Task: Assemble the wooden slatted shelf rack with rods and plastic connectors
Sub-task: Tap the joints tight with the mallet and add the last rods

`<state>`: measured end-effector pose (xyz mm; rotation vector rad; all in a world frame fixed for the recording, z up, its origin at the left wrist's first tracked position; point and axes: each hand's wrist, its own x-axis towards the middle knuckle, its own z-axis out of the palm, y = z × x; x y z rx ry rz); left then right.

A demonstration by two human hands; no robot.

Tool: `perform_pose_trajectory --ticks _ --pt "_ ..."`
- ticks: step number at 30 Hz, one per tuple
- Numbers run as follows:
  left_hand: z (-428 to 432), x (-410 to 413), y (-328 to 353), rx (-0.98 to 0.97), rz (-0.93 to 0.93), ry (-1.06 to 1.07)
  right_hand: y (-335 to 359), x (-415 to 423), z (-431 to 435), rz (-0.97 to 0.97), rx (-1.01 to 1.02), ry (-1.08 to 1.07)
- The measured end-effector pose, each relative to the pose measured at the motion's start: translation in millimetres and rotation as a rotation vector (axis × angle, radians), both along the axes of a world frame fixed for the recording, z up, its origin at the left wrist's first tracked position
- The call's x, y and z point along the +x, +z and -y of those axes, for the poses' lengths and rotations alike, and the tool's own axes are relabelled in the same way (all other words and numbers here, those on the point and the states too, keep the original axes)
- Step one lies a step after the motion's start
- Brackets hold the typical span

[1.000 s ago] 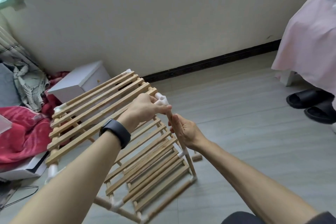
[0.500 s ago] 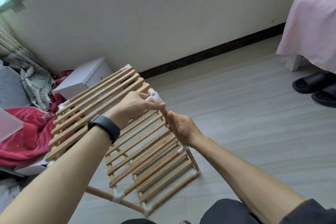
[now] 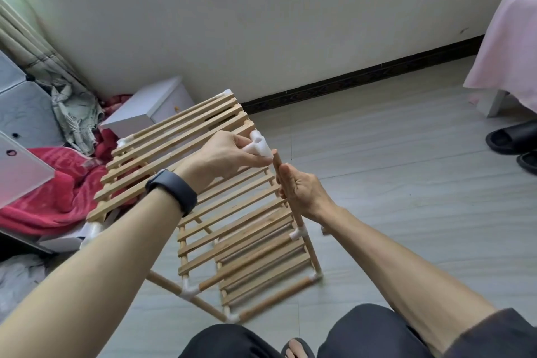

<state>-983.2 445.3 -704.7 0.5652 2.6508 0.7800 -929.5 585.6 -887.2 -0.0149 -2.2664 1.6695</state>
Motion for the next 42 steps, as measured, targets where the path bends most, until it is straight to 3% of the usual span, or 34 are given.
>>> perform_pose_trajectory --ticks 7,25,27,32,35,38,42 --pt "-5 -7 5 0.015 0.05 -0.013 1 -2 2 0.005 0.023 -0.013" --pt "-19 -19 -18 -0.125 -0.225 -0.135 12 -9 -9 0.116 -0.054 0.064" --pt "-15 -25 -25 -0.132 -0.35 -0.139 15 -16 -16 0.139 -0.093 0.084" --pt "17 -54 -57 -0.377 -1.063 -0.178 -56 -22 -50 0.353 0.029 -0.081" --pt "16 -78 -76 -0.346 -1.318 0.038 -128 -22 -71 0.575 0.211 -0.13" --pt "-6 -91 -98 -0.314 -1.419 0.134 -186 -33 -76 0.751 0.472 -0.056" --pt "-38 -97 -129 -0.164 -1.405 0.276 -246 -65 -69 0.903 0.741 0.046"
